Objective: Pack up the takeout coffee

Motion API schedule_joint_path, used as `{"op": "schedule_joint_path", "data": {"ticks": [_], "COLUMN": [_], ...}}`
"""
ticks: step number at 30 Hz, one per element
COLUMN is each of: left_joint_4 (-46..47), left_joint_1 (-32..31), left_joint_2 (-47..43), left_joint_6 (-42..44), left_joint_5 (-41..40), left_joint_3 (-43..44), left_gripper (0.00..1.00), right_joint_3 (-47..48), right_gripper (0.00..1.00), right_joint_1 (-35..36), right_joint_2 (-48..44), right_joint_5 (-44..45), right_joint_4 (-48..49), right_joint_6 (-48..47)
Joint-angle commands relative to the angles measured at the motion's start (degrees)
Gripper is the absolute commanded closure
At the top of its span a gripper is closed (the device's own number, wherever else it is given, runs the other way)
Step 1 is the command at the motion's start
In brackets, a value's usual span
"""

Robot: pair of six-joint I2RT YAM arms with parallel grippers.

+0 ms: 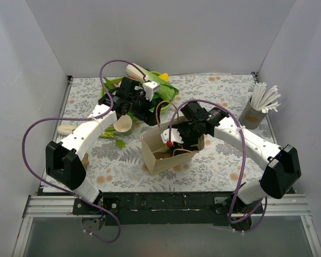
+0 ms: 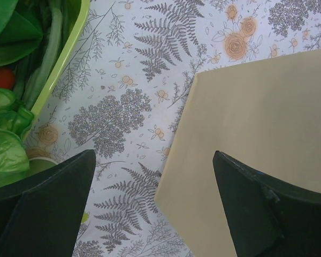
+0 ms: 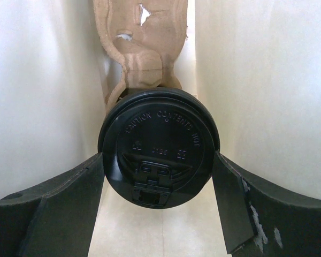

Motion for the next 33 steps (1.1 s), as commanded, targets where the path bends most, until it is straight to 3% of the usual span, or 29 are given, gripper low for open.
{"op": "schedule_joint_path", "data": {"ticks": [1, 33], "left_joint_4": [-1.4, -2.3], "left_joint_1": [0.3, 0.3], "left_joint_2": [-3.4, -3.5], "left_joint_6": [2.1, 3.3], "left_joint_5": [1.5, 1.6], "left_joint_3": [2.6, 4.1], "left_gripper": [0.07, 0.07], "right_joint_3": [-3.8, -7.0], "right_gripper": [0.99, 0.99], "right_joint_1": [-0.5, -0.8], "right_joint_2": [0.2, -0.3], "right_joint_5": [-2.4, -0.7], "right_joint_4": [-1.1, 0.9], "right_joint_6": [2.3, 0.6]}}
